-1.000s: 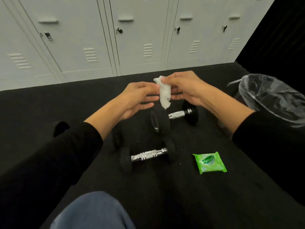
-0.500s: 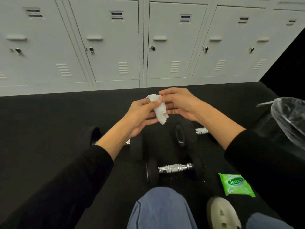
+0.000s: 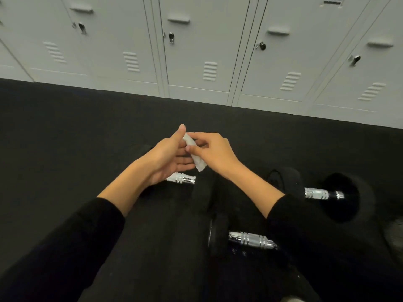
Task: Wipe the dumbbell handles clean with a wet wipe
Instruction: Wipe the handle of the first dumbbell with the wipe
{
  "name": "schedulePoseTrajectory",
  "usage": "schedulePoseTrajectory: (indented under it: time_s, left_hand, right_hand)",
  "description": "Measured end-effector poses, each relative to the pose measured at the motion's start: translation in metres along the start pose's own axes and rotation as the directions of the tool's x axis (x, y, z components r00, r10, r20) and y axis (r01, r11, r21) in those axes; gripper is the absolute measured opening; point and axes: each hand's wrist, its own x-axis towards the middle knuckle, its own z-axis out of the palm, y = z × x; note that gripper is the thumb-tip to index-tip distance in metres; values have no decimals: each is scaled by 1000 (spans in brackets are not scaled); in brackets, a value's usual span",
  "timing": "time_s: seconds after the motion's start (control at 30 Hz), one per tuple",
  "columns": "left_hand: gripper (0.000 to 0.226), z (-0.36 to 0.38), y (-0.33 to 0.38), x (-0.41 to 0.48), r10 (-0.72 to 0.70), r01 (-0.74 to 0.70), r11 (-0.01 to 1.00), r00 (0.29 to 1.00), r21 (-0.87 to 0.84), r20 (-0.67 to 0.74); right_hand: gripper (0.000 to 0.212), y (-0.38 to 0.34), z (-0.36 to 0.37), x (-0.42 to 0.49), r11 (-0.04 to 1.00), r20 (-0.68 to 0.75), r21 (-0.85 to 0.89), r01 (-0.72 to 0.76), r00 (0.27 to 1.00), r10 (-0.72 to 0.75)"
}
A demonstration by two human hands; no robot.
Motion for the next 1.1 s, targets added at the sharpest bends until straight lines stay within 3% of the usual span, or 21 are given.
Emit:
schedulePoseTrajectory:
  time_s: [0.1, 0.17, 0.2, 0.27, 0.37, 0.47, 0.6, 0.77, 0.93, 1.1]
  left_hand:
    - [41, -22, -13, 2, 97, -49, 969, 977, 241, -189]
    - [37, -48, -32, 12, 343, -61, 832, 839, 552, -423]
    - [39, -61, -41, 16, 449, -28, 748, 757, 663, -475]
    - [49, -84, -60, 24, 508, 29, 682, 700, 731, -502]
    - [69, -112, -84, 35, 396, 129, 689, 757, 713, -520]
    - [79, -125, -99, 42, 292, 96, 781, 817, 617, -497]
    - [70, -119, -104, 46, 228, 57, 872, 832, 486, -506]
    - [49, -116, -113, 42, 311, -31, 862, 821, 506, -479]
    - [44, -118, -124, 43, 363, -73, 857, 788, 510, -497]
    - [43, -120, -128, 43, 381, -101, 861, 776, 498, -502]
  right_hand:
    - [27, 5, 16, 11, 1000, 2, -10, 17, 1000, -17]
    - [25, 11, 29, 21, 1000, 26, -28, 5, 1000, -5]
    - [25, 14, 34, 25, 999, 37, -45, -3, 999, 5]
    - [24, 19, 43, 31, 995, 49, -92, -23, 998, 27]
    - [21, 27, 58, 42, 990, 50, -142, -25, 998, 32]
    - [19, 34, 74, 53, 984, 35, -171, -39, 998, 46]
    - [21, 45, 96, 66, 953, 53, -297, -53, 996, 72]
    - [28, 59, 117, 81, 917, 71, -392, -80, 991, 117]
    - [23, 66, 130, 99, 893, 197, -435, -118, 955, 223]
    - [20, 62, 146, 109, 887, 232, -423, -183, 925, 301]
